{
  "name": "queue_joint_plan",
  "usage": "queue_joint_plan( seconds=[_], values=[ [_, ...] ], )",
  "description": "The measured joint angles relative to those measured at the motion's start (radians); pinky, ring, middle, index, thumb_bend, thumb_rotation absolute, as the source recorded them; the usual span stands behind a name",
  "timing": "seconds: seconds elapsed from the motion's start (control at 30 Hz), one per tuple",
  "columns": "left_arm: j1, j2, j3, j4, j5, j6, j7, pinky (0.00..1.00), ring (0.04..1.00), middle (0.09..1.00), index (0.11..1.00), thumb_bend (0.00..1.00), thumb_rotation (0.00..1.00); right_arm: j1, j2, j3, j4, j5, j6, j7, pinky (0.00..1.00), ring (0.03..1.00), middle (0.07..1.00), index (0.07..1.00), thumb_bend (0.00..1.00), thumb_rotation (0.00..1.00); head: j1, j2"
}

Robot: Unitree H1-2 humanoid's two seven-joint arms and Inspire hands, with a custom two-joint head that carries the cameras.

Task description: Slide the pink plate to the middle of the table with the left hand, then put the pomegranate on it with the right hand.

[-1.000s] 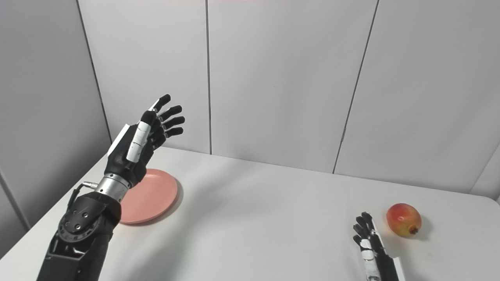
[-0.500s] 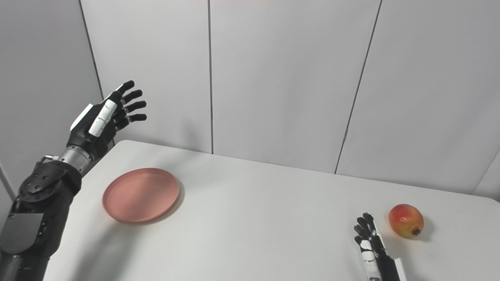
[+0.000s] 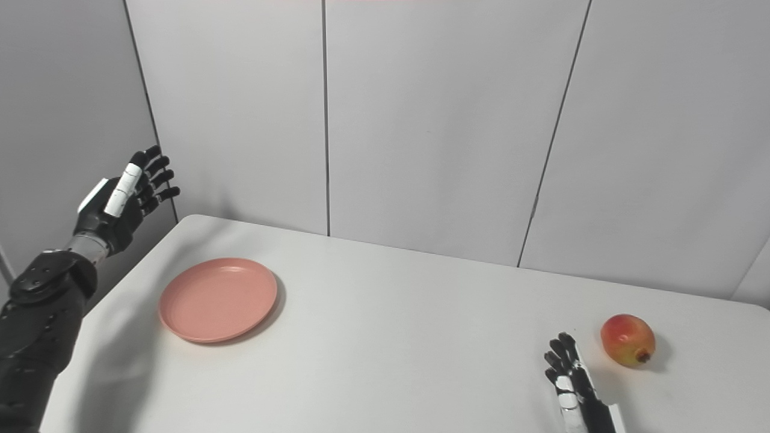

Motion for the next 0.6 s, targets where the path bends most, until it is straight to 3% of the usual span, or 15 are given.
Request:
queue_joint_plan(
  seconds=[0.13,0.3,0.6],
  values=[
    [-0.002,0.000,0.008,0.065,-0.001,-0.054,-0.006,0.89,0.967,0.977,0.966,1.00,0.76,0.007,0.000,0.000,-0.012,0.009,0.025,0.000,0.96,0.938,0.952,0.958,0.67,0.92,-0.005,0.009],
    [-0.002,0.000,0.014,0.114,-0.001,-0.103,-0.014,0.87,0.949,0.979,0.972,1.00,0.76,0.013,-0.002,0.000,-0.020,0.011,0.036,0.003,0.96,0.939,0.951,0.959,0.68,0.91,-0.006,0.021],
    [0.000,-0.018,0.023,0.153,-0.006,-0.120,-0.013,0.86,0.943,0.963,0.958,1.00,0.73,0.023,-0.001,-0.003,-0.030,0.019,0.039,0.007,0.94,0.920,0.940,0.949,0.69,0.92,-0.021,0.037]
  ],
)
